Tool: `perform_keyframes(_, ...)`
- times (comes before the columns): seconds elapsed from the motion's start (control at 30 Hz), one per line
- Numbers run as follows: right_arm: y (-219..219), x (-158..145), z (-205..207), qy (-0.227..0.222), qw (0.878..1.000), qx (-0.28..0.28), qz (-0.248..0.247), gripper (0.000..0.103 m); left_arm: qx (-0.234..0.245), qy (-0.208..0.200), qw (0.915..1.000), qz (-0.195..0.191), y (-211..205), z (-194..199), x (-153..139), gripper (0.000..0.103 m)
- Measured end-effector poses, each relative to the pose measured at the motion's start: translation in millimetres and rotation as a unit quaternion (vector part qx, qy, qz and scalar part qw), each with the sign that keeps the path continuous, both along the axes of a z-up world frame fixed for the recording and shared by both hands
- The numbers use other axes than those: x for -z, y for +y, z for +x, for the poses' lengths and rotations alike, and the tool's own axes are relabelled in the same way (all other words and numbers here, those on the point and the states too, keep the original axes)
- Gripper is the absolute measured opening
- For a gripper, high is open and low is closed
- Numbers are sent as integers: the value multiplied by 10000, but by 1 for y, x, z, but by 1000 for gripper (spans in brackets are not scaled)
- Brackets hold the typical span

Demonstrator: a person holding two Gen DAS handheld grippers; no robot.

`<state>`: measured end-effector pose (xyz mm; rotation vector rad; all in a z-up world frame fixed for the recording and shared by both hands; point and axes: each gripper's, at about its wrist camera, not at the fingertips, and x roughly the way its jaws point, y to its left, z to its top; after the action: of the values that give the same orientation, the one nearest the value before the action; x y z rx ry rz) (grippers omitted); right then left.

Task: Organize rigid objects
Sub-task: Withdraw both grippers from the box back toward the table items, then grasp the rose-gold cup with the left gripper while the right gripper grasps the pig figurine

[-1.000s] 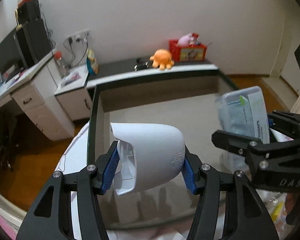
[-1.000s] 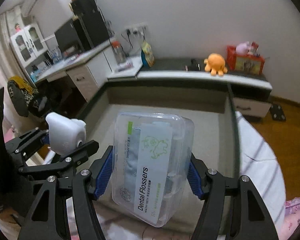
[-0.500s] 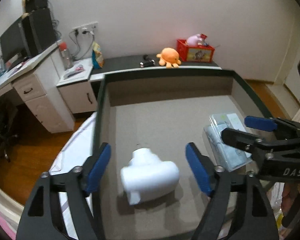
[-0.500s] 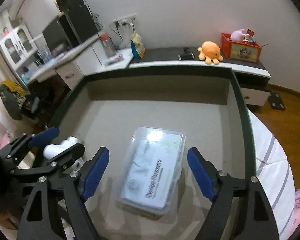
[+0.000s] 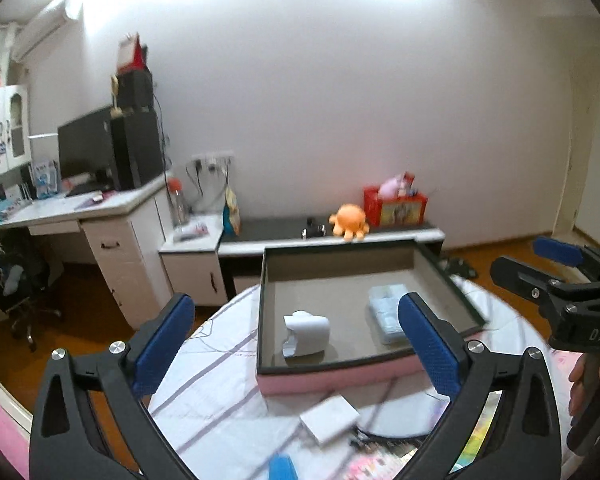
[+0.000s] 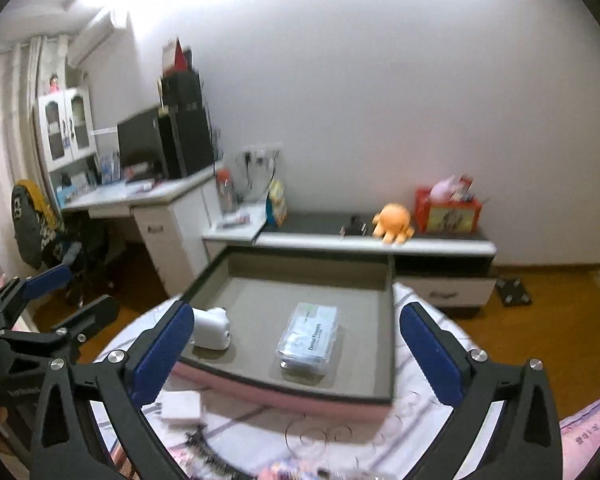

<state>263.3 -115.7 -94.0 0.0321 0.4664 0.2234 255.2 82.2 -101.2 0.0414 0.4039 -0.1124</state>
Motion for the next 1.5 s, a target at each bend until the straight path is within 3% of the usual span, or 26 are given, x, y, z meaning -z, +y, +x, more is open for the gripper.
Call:
perform_keyframes(0.27, -1, -12, -115, -979, 9949, 225, -108, 103, 26, -633, 9977, -250, 5, -105, -6, 103)
perform_keyframes(0.37, 0, -6, -144, -1146, 9924, 408, -193, 103, 59, -669, 9972, -316, 6, -130, 2, 103)
perform_keyframes(0.57, -1, 4, -170, -1035, 9936, 425, -180, 103, -2, -669, 9976, -186, 14, -157, 10, 103)
perform_keyframes(0.77, -3, 20, -176, -815, 9950, 535, -237, 103, -99, -333, 9993, -129, 24, -156, 32, 103)
perform_keyframes(1.03, -15, 66, -161, -155, 9959, 795, -408, 103, -107, 588, 9976, 351, 26, -126, 95, 103)
perform_keyframes(1.17, -19, 90, -151, 233, 9957, 807, -398, 103, 66, 814, 9966, 78, 25, -116, 111, 103)
perform_keyframes(1.4, -29, 115, -141, 574, 9937, 874, -406, 103, 264, 1196, 9919, 332, 0, -87, 129, 84)
perform_keyframes(1.5, -35, 120, -138, 650, 9929, 916, -380, 103, 284, 1389, 9892, 384, -6, -76, 138, 67)
